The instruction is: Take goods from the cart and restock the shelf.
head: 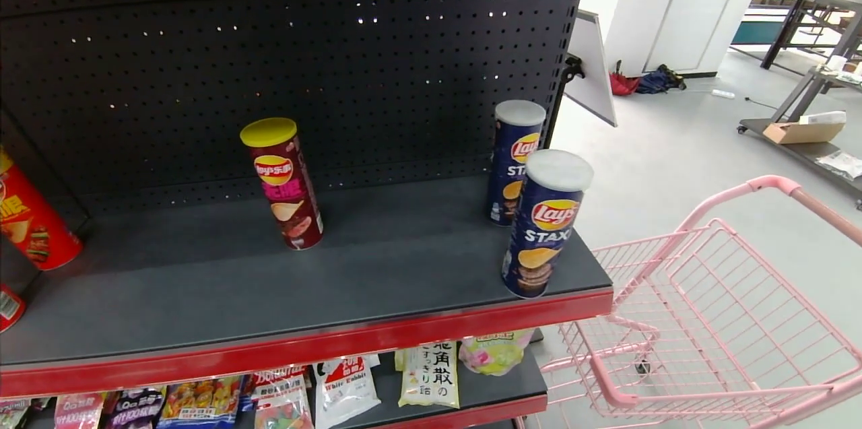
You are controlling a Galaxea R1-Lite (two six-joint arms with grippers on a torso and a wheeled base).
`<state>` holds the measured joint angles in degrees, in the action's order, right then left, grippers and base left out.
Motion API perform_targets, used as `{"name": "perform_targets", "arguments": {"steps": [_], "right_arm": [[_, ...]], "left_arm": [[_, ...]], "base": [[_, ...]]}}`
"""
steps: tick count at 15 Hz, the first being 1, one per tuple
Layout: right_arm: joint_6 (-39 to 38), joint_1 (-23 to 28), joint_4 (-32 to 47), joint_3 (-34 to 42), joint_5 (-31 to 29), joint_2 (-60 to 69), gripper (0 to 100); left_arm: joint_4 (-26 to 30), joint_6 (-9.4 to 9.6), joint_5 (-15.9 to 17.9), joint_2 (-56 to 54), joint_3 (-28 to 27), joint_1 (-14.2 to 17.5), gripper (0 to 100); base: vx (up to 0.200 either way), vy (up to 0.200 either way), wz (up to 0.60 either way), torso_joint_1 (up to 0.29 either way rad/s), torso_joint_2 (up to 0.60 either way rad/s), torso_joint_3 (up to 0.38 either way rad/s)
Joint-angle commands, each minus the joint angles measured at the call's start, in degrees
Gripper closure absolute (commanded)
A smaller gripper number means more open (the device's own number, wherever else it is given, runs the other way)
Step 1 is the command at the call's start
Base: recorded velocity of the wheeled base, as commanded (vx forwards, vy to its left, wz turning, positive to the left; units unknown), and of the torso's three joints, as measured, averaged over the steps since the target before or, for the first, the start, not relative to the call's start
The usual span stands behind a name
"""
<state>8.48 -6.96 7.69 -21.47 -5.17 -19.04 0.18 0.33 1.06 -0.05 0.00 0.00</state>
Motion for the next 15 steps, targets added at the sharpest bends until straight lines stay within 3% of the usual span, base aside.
{"name": "perform_targets", "arguments": {"steps": [1, 15], "right_arm": [[0.0, -0.1, 0.0, 0.3, 0.0, 0.5, 100], [0.0, 0.0, 0.1, 0.9, -0.1, 0.5, 100]], "left_arm": [[-0.1, 0.02, 0.0, 0.0, 0.0, 0.0, 0], [-0.1, 0.02, 0.0, 0.0, 0.0, 0.0, 0]], "base": [[0.0, 0.2, 0.0, 0.002, 0.01, -0.002], [0.0, 0.2, 0.0, 0.002, 0.0, 0.001]]}}
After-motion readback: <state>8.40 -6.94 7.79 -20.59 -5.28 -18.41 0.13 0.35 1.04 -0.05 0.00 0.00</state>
